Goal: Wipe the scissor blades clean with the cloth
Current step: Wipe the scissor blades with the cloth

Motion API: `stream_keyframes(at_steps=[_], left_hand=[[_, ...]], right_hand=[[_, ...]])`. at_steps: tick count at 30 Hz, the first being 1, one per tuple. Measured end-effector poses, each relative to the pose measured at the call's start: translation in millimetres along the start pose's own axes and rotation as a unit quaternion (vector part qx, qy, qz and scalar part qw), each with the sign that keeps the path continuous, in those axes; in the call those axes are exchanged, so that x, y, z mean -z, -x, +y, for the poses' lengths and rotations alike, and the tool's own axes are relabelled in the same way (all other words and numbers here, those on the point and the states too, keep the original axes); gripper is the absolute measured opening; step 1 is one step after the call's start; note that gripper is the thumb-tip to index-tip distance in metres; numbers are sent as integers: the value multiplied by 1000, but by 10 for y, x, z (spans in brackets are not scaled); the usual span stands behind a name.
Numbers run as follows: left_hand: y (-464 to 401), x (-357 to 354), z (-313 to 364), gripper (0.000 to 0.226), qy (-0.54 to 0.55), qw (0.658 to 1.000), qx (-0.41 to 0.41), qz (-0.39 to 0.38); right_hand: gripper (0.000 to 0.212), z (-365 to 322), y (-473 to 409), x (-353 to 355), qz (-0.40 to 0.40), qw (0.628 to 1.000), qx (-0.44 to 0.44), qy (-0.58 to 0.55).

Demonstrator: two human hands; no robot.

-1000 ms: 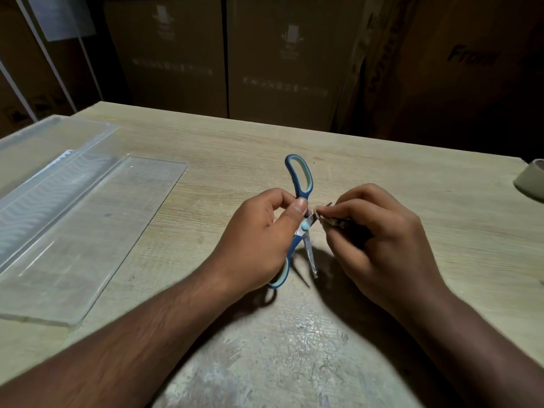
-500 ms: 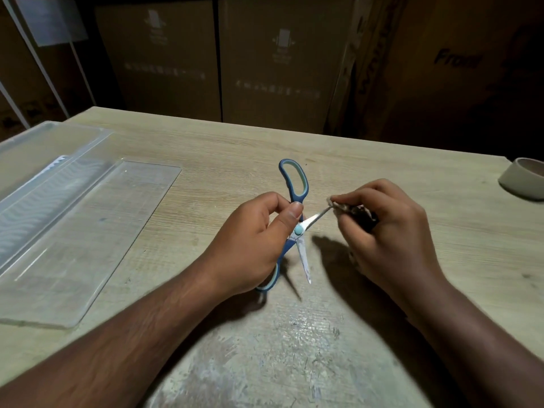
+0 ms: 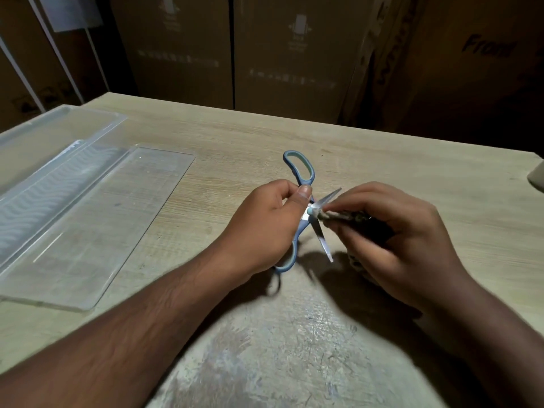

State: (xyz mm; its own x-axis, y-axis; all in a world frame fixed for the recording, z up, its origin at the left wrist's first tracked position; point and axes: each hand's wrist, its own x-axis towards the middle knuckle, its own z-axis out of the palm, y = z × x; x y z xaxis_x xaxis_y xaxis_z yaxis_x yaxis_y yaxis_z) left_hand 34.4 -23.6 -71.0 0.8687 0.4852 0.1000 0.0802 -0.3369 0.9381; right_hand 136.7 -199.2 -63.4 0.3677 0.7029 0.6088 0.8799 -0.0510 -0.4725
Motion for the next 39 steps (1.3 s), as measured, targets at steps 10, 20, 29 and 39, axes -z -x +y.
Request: stream_keyframes(at_steps=[10,20,29,39], left_hand=[[9,-30,20,46,19,999,26,-8],[-22,-18,-15,46,31,999,28,-25],[-42,-23,-42,36,41,998,48,-2],[4,-42,-31,36,31,999,28,8]], right_hand=[[21,-38,9,-55,-45,989,84,114],[20,-57,26,-20,-47,985,86,141],[21,-66,18,-1,-77,984,91,132],[23,-73,-1,-35,-58,981,88,164]])
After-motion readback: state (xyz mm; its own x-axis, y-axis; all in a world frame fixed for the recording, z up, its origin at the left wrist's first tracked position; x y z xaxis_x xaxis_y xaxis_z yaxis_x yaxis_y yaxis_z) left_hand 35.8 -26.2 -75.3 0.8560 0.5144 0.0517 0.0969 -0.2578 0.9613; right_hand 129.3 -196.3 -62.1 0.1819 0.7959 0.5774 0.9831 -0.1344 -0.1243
